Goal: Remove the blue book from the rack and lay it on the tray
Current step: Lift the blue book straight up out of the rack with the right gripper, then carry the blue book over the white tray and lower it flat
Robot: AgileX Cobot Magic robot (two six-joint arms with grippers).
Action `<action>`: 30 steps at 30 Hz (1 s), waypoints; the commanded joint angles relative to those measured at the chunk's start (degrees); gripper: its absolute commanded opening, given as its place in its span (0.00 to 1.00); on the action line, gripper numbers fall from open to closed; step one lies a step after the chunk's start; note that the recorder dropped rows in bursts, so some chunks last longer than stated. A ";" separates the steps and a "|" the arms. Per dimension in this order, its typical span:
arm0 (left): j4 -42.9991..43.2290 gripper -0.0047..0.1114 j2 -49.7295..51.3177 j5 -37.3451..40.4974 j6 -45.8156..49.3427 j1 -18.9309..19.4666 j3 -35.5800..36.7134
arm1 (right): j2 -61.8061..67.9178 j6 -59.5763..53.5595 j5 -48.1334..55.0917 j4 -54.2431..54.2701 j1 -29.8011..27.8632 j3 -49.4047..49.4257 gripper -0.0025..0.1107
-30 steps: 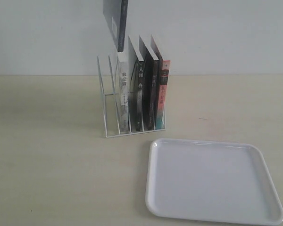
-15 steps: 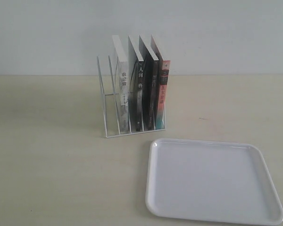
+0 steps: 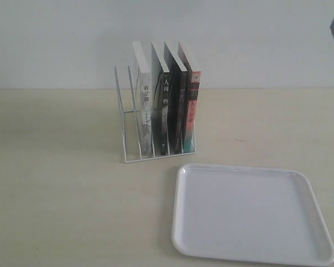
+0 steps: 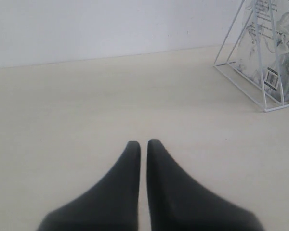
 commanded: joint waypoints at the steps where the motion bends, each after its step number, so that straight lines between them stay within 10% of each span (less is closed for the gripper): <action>1: -0.14 0.08 -0.18 -0.91 0.22 0.11 -0.19 | -4.61 7.68 -3.81 -3.69 -0.15 13.25 0.02; 16: -0.14 0.08 -0.18 -0.91 0.22 0.11 -0.19 | 7.99 6.01 -7.20 -3.53 0.57 22.60 0.02; 30: -0.14 0.08 -0.18 -0.91 0.22 0.11 -0.19 | 28.03 7.99 -1.73 -13.64 15.06 17.24 0.02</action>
